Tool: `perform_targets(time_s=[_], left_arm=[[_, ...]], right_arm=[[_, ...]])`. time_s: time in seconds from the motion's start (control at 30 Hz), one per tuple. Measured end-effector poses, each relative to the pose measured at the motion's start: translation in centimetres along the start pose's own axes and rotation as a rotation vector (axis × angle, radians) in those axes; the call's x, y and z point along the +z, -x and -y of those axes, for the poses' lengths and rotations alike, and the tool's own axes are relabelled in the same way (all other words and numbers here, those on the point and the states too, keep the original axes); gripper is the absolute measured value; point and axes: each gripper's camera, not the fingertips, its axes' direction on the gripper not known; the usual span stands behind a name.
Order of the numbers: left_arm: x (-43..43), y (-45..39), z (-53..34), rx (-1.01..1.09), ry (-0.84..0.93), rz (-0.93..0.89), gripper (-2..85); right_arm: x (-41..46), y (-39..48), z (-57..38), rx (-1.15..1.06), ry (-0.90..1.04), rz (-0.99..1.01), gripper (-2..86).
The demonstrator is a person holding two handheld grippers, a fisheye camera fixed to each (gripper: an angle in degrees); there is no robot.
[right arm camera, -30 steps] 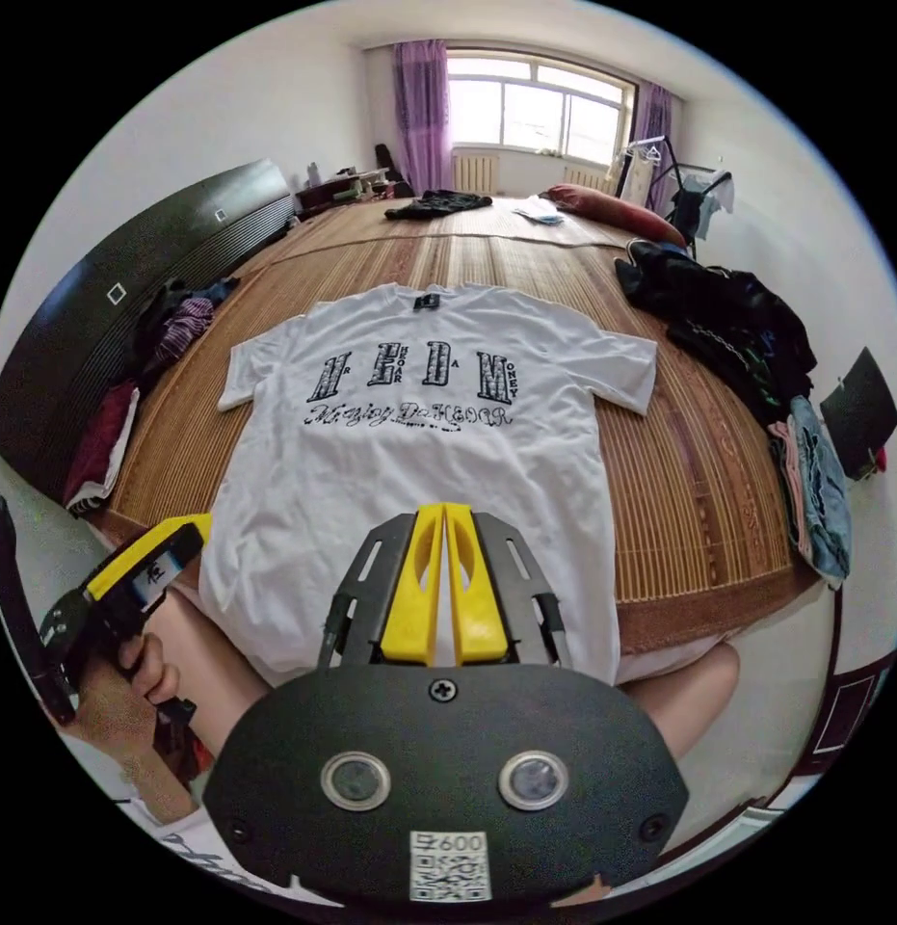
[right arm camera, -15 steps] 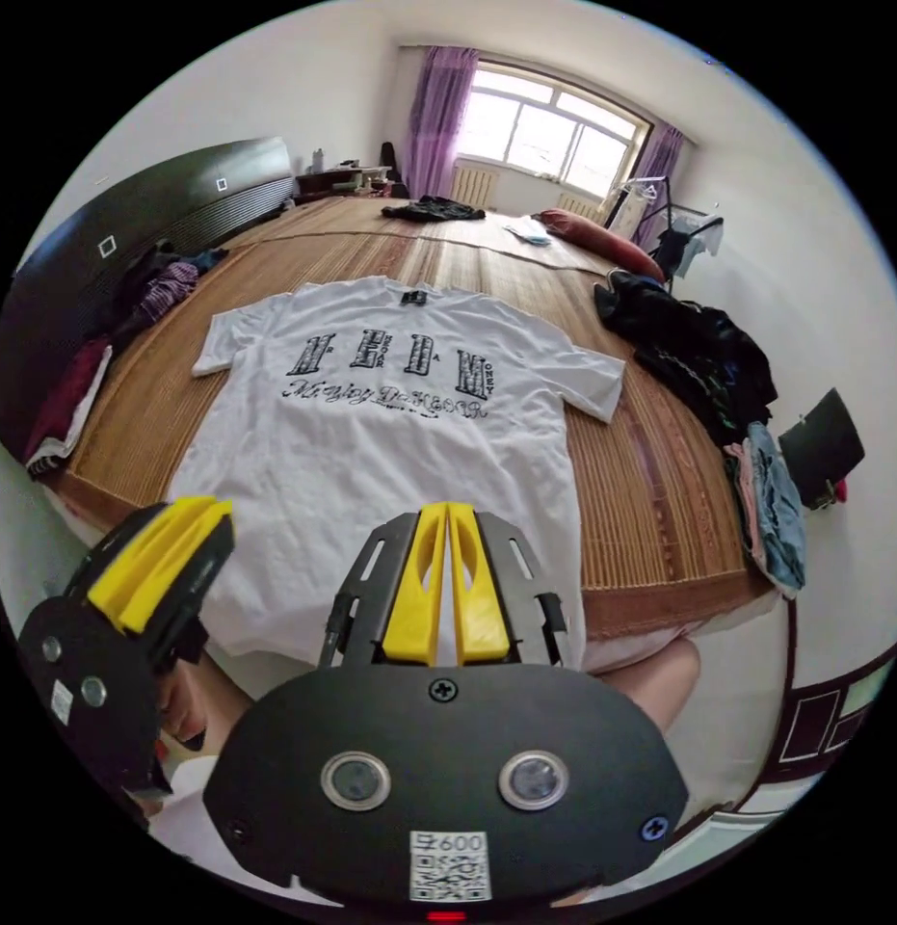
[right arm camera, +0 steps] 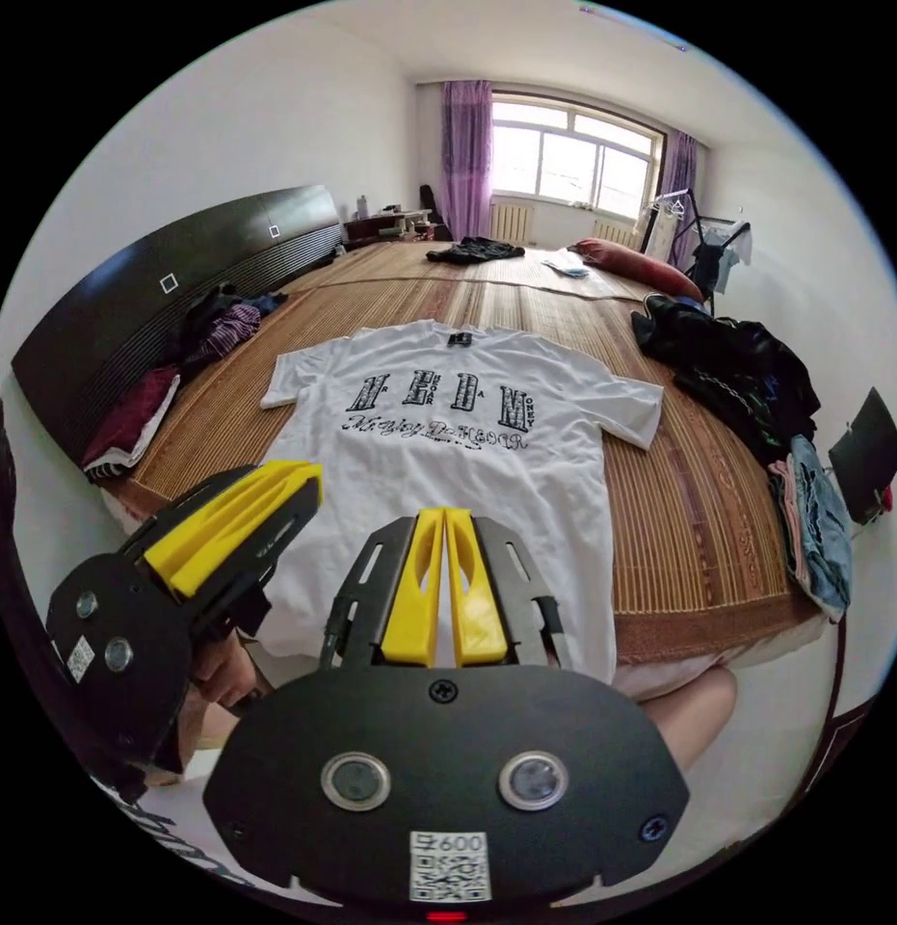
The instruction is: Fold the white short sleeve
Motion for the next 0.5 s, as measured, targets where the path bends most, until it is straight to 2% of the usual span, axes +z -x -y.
perform_targets(time_s=[0.5], left_arm=[[2.6,3.1,-3.0,-0.034,0.025,0.006,2.0]], right_arm=[[-0.8,-0.4,-2.8,0.004,-0.04,0.005,-0.8]])
